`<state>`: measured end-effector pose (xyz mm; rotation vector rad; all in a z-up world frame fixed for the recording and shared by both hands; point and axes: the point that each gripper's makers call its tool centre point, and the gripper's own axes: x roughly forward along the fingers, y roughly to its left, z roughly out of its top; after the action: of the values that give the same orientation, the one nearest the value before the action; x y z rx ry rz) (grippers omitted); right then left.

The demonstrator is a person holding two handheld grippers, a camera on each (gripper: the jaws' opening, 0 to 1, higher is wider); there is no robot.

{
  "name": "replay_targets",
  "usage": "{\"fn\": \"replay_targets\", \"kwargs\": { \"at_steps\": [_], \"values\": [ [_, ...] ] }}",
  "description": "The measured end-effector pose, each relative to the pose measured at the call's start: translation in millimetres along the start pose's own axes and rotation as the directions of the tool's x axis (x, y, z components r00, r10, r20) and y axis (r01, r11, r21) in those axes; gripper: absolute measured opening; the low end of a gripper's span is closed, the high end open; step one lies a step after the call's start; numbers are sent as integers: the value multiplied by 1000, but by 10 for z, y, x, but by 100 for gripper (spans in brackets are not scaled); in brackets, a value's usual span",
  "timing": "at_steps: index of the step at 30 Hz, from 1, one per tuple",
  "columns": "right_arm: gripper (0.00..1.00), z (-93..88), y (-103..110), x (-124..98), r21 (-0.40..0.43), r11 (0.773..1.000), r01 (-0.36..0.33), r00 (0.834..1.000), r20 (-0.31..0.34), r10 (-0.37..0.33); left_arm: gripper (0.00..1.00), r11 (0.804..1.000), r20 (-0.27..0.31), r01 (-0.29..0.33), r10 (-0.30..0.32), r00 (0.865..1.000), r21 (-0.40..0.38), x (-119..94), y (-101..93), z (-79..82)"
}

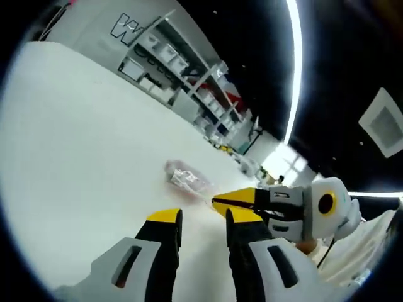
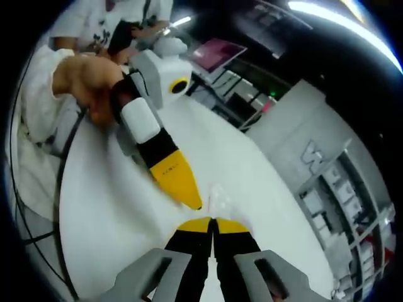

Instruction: Open the resealable bag by pulling the two sides of the seal apart until the entire bag opening is separated and visibly accessible.

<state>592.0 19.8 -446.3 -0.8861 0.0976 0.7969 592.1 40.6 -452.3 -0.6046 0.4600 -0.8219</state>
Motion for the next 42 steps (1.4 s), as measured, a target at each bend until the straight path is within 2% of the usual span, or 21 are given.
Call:
{"fn": "replay_targets", "kwargs": {
  "at_steps": [9, 15, 19, 42],
  "values": [
    [0, 12, -21, -3, 17, 1000, 5, 1000, 17, -5, 28, 998, 0, -11, 11, 1000, -64, 53, 32, 3],
    [0, 18, -38, -10, 32, 999, 10, 999, 31, -11, 22, 992, 7, -24, 25, 1000, -125, 99, 84, 26],
    [0, 24, -61, -12, 40, 999, 17, 999, 39, -18, 20, 983, 17, -7, 10, 1000, -183, 137, 101, 66],
    [0, 65, -70, 53, 66, 998, 18, 998, 60, -22, 19, 972, 32, 2, 6, 999, -236, 193, 161, 135]
  ]
}}
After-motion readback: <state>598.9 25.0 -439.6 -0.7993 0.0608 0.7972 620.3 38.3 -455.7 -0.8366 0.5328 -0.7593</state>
